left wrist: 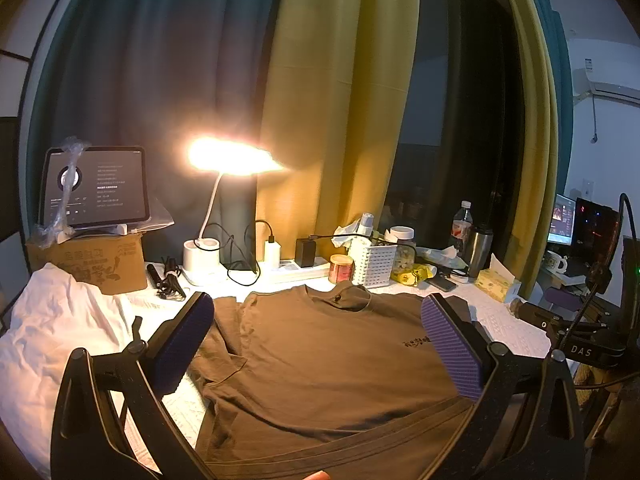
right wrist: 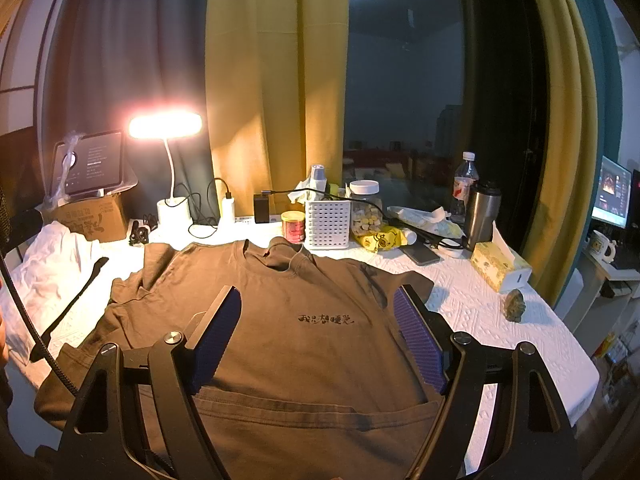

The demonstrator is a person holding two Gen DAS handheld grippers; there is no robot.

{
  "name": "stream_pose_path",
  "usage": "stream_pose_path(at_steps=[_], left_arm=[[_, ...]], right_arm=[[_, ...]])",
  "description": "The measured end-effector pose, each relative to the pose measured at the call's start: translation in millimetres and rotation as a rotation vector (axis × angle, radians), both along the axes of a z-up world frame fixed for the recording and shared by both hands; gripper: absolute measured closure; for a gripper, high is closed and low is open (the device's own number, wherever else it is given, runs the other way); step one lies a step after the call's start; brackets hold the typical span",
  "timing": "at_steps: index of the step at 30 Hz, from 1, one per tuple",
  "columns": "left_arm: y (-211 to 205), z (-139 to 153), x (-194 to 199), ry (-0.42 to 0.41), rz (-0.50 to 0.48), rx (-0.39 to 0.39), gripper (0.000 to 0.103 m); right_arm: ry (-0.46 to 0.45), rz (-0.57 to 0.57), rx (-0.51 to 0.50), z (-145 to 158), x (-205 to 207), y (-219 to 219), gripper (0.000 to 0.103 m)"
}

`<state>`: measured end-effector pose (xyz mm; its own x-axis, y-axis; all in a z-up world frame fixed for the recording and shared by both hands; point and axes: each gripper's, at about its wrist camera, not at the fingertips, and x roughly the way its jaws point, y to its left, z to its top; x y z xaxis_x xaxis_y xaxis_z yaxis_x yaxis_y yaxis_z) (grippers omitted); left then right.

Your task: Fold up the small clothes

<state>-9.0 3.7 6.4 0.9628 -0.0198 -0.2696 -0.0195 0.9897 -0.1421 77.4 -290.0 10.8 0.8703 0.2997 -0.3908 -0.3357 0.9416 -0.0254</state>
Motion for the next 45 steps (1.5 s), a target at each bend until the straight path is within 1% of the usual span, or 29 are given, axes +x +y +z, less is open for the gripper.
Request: stream_pose_path(at_steps=[8,14,19,28,33,45], left_arm=[[3,-2,3,0.007,0.008,0.000,0.001],[5,-5,18,0.030,0.005,-0.001,0.001],[7,-9,34,0.058,0.008,0.004,0.001],[6,-16,72,0.131,0.002,-0.005,0.001],[4,-20,96,0.168,-0.001,-0.006,0.001],[-4,-33,156,0.259,0.005,0.003,0.001]], right_arm=[[0.003,-0.001,0.000,-1,0,1,0.022],[0.020,-0.008,0.000,-6,12,2,0.022],[0.047,-0.010,-0.001,-9,33,1,0.022],[0.110,-0.012,-0.011,-18,73,0,0.022],[0.148,-0.021,-0.014,-26,100,-6,0.022],[0.208,-0.036,-0.029,-42,170,-28,0.022]])
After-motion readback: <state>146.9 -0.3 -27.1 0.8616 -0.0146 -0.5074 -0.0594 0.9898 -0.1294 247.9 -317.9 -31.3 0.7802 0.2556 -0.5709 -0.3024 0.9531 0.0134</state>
